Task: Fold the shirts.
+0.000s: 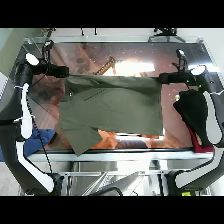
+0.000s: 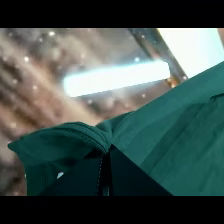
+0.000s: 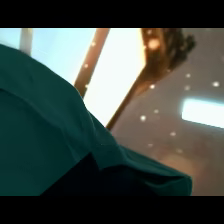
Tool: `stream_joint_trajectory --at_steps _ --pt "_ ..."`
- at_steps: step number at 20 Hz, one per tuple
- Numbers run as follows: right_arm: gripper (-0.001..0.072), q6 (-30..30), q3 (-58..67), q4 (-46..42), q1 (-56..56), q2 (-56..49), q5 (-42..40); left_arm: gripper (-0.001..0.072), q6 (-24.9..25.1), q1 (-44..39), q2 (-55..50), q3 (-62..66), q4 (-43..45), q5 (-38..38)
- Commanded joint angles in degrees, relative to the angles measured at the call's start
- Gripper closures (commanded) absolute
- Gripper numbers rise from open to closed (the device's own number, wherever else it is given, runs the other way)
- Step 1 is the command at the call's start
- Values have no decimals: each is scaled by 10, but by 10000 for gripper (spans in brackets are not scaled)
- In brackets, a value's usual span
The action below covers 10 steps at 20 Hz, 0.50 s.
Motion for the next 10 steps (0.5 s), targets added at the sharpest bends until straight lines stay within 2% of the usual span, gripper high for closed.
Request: stream_joint_trajectory --at_steps 1,5,10 --pt "696 38 -3 -70 0 -6 56 690 0 5 0 0 6 -28" --pt "696 49 -43 -100 0 -6 73 690 0 25 0 0 7 -53" --pt "696 49 -90 -102 1 -6 17 690 4 29 0 -61 38 -42"
